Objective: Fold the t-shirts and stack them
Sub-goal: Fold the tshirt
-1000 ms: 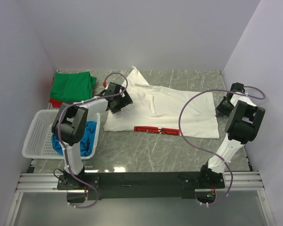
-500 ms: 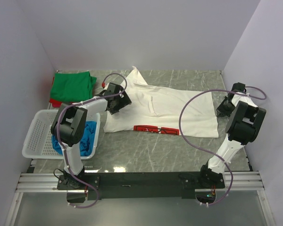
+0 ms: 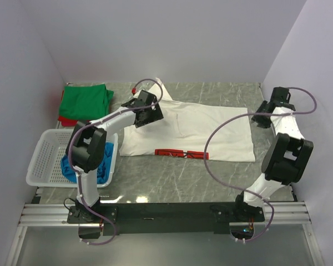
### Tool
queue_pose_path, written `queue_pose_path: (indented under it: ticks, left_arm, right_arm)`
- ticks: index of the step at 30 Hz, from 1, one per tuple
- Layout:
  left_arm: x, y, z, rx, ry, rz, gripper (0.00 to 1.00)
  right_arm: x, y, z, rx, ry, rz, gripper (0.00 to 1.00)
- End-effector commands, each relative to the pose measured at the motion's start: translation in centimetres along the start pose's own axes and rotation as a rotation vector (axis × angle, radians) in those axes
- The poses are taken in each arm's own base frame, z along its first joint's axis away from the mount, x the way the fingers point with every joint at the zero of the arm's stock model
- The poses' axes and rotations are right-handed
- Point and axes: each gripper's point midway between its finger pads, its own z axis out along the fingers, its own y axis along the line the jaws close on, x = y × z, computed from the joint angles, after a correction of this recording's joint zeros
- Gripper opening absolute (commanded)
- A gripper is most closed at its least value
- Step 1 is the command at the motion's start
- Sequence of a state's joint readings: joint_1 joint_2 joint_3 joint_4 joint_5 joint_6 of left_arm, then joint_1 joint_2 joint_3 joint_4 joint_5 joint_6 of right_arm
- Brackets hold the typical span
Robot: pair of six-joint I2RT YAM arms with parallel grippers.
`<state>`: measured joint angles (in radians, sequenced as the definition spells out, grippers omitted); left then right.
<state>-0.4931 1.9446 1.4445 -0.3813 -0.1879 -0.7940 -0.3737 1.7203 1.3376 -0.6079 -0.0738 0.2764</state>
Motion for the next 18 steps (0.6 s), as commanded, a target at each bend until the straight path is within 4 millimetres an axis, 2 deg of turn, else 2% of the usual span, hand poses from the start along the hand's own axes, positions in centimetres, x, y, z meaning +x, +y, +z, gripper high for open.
queue_pose_path:
  ticks: [1,2,3,4,5,6,8,9,10,11,12,13,14,15,16,17,18]
  left_arm:
    - [1.3,-0.8,-1.5,0.03,0.025,0.017,0.99]
    - [1.5,-1.4,-1.9,0.069,0.032,0.011,0.99]
    - [3.2,-0.8,-1.7,0.07,0.063,0.016,0.99]
    - [3.6,-1.0,-2.0,0.093,0.07,0.013,0.99]
    - [4.0,-1.2,-2.0,0.116,0.072,0.012,0.99]
    - [5.7,-0.6,-1.9,0.118,0.11,0.018,0.99]
    - [6.7,-0.1,-2.0,0.117,0.123,0.016,0.99]
    - [8.1,0.9,-1.9,0.097,0.144,0.026,0.99]
    - [8.4,1.2,-2.2,0.096,0.146,0.029,0.99]
    - [9.6,2.4,-2.2,0.073,0.163,0.033,0.99]
    - [10.0,2.7,-2.2,0.07,0.162,0.035,0.99]
    - [10.1,2.9,-2.7,0.072,0.154,0.037,0.99]
    - [11.0,3.9,-2.8,0.053,0.166,0.046,0.99]
    - [11.3,4.3,-2.9,0.046,0.165,0.048,0.99]
    - [11.3,4.6,-3.2,0.044,0.153,0.05,0.99]
    - [12.1,5.5,-3.2,0.029,0.166,0.054,0.99]
    - [12.3,5.9,-3.4,0.027,0.164,0.054,0.99]
  right_arm:
    - [3.3,4.3,-1.8,-0.088,0.024,-0.089,0.42]
    - [4.9,6.1,-2.0,-0.116,0.049,-0.135,0.42]
    - [5.9,7.3,-2.4,-0.148,0.061,-0.162,0.42]
    - [7.5,8.1,-2.4,-0.169,0.095,-0.18,0.42]
    - [9.1,9.7,-2.7,-0.202,0.116,-0.221,0.42]
    - [10.1,10.6,-3.1,-0.23,0.132,-0.236,0.42]
    - [12.3,11.7,-3.1,-0.256,0.168,-0.26,0.42]
    - [14.4,12.7,-3.3,-0.279,0.205,-0.298,0.42]
    - [15.6,13.6,-3.5,-0.308,0.232,-0.305,0.42]
    - [16.5,14.1,-3.5,-0.323,0.247,-0.32,0.42]
    - [18.3,14.8,-3.6,-0.331,0.281,-0.349,0.42]
    - [19.0,15.2,-3.4,-0.335,0.284,-0.358,0.42]
    - [19.8,15.2,-3.0,-0.333,0.299,-0.364,0.42]
    - [21.4,15.1,-2.8,-0.327,0.328,-0.364,0.42]
    - [22.0,15.1,-2.6,-0.329,0.338,-0.361,0.42]
    - [22.5,15.3,-2.3,-0.335,0.343,-0.364,0.42]
    - [23.6,14.6,-1.8,-0.315,0.37,-0.372,0.42]
